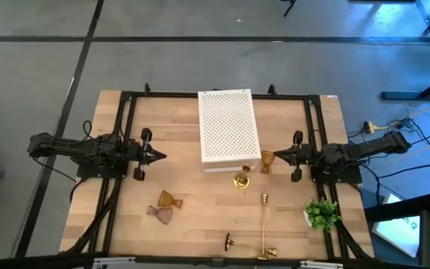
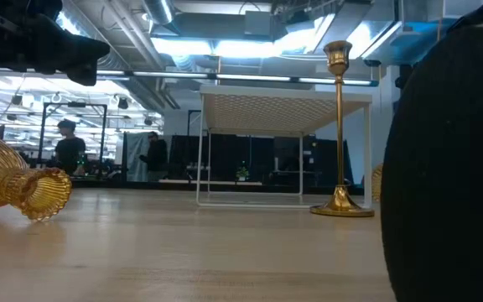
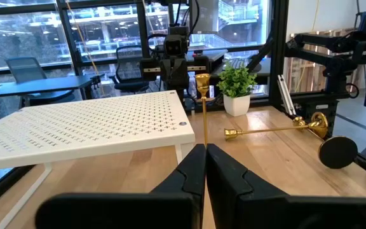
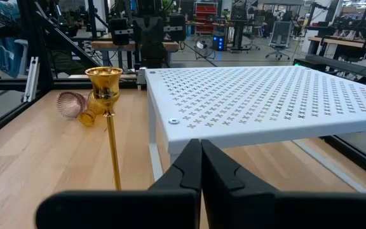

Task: Pick & Place candle stick holders

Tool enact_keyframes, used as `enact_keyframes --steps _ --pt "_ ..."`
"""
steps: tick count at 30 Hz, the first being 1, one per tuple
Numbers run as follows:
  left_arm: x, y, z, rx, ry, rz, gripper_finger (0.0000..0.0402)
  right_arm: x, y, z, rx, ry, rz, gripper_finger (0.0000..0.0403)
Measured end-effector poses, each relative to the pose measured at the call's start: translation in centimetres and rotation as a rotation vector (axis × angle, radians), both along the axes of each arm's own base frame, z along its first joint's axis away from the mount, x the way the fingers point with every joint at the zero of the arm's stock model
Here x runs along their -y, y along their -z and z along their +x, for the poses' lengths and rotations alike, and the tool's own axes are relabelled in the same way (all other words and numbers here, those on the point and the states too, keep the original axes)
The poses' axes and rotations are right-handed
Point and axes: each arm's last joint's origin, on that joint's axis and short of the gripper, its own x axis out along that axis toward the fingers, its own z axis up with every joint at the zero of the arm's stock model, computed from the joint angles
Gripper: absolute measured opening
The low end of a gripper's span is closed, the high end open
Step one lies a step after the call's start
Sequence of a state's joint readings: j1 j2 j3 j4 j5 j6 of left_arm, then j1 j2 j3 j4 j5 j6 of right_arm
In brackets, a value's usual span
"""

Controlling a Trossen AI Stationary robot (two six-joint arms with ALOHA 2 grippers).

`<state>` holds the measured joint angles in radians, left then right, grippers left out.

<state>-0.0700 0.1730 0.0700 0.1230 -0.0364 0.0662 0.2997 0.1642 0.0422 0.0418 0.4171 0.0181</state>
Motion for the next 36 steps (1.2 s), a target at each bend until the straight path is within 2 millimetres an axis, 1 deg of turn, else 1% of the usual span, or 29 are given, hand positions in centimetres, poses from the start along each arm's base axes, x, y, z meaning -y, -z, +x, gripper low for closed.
enact_keyframes --steps 26,29,34,36 --pt "0.0 0.0 0.0 0.004 0.0 -0.001 0.0006 0.0 0.0 0.0 0.0 -0.001 0.0 0.0001" --pt "-0.1 -0.5 0.0 0.05 -0.037 -0.001 0.0006 0.0 0.0 0.0 0.0 -0.001 0.0 0.0001" --pt "-0.5 -1.7 -0.2 0.171 -0.191 0.044 0.0006 0.0 0.0 0.0 0.0 0.0 0.0 0.0001" --pt "-0.6 -2.1 -0.3 0.216 -0.221 0.041 0.0006 0.0 0.0 0.0 0.0 0.0 0.0 0.0001"
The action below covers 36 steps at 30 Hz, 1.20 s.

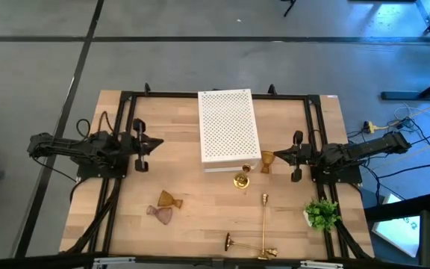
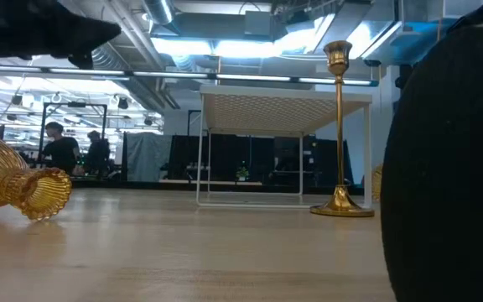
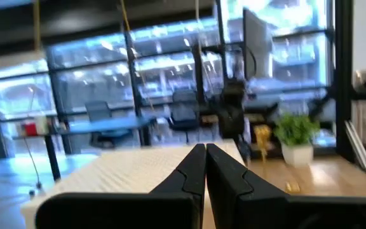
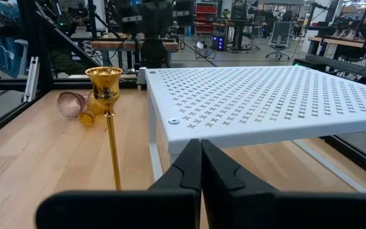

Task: Pick & Place candle stick holders
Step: Adjust the shelf

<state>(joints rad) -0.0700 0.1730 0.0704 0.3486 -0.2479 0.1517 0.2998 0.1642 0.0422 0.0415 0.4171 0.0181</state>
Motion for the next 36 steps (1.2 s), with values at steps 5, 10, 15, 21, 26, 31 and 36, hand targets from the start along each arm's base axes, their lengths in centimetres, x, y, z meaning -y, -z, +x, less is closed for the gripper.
enact_keyframes --steps 5,10,15,21,26,31,36 --pt "0.2 -0.4 -0.1 0.027 0.053 0.096 0.0006 0.0 0.0 0.0 0.0 0.0 0.0 0.0001" --pt "0.3 -0.3 0.0 0.021 0.075 0.144 0.0006 0.0 0.0 0.0 0.0 0.0 0.0 0.0001" --pt "0.3 0.1 0.4 -0.032 0.076 0.129 0.0006 0.0 0.0 0.0 0.0 0.0 0.0 0.0001" --pt "-0.6 1.3 1.6 -0.147 0.034 0.022 0.0006 0.0 0.0 0.0 0.001 -0.001 0.0 0.0001" --pt "-3.4 1.7 2.4 -0.117 -0.248 -0.165 0.0006 0.0 0.0 0.0 0.001 0.0 0.0 0.0001" --pt "-6.1 1.6 3.0 -0.041 -0.258 -0.211 0.0006 0.0 0.0 0.0 0.0 0.0 0.0 0.0001" --pt "-8.9 0.6 4.0 -0.036 -0.312 -0.303 0.0006 0.0 0.0 0.0 0.0 -0.001 0.0 0.0001"
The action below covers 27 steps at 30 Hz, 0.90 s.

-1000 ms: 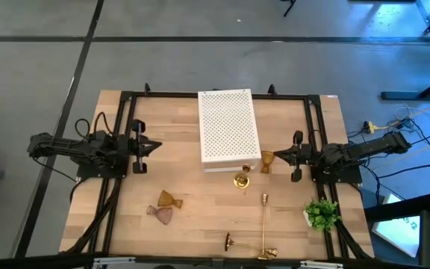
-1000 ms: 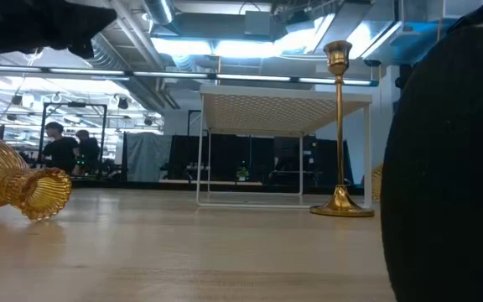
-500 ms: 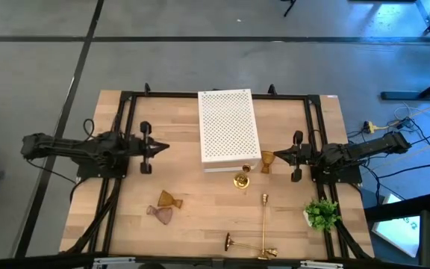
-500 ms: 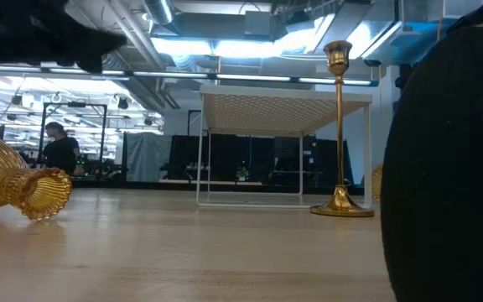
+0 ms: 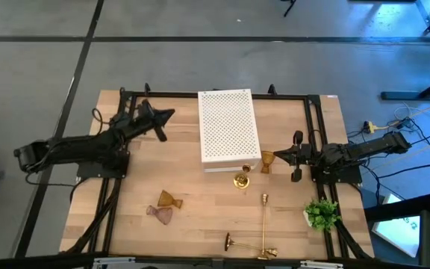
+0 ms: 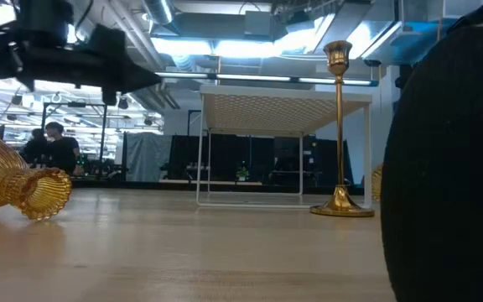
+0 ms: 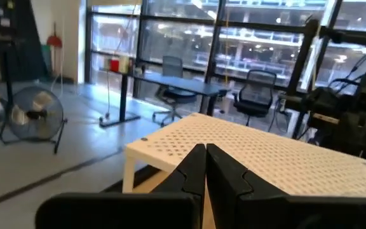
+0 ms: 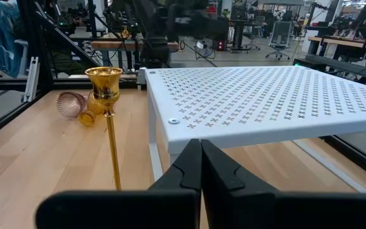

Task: Pick & Place candle stick holders
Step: Adjust the shelf

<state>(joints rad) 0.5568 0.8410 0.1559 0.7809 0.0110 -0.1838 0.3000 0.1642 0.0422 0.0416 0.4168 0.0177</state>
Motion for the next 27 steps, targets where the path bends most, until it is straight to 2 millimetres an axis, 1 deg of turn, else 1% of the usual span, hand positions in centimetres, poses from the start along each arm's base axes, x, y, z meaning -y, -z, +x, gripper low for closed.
enact_keyframes --steps 3,6,10,12,14,17,22,24,27 --pt "-1.1 -1.0 0.9 0.02 0.026 -0.039 0.0006 0.0 0.0 0.0 0.0 0.0 0.0 0.0001" --pt "-2.0 -3.1 2.0 0.061 0.027 -0.02 0.0006 0.0 0.0 0.0 0.0 0.001 0.0 0.0001" --pt "-2.4 -6.1 3.3 0.114 0.053 0.04 0.0006 0.0 0.0 0.0 0.0 0.0 0.0 0.0001" --pt "-2.2 -7.1 3.8 0.13 0.088 0.059 0.0006 0.0 0.0 0.0 0.0 0.0 0.0 0.0001" --pt "-1.8 -7.4 4.1 0.123 0.151 0.054 0.0006 0.0 0.0 0.0 0.0 0.0 0.0 0.0001" --pt "-1.3 -7.1 4.5 0.094 0.23 0.043 0.0006 0.0 0.0 0.0 0.0 0.001 0.0 0.0001" --pt "-1.1 -7.4 4.5 0.118 0.238 0.06 0.0006 0.0 0.0 0.0 0.0 0.0 0.0 0.0001" --pt "-1.2 -8.2 4.5 0.157 0.233 0.077 0.0006 0.0 0.0 0.0 0.0 0.0 0.0 0.0001" --pt "-1.4 -9.6 4.5 0.207 0.256 0.058 0.0006 0.0 0.0 0.0 0.003 0.001 0.001 0.0001"
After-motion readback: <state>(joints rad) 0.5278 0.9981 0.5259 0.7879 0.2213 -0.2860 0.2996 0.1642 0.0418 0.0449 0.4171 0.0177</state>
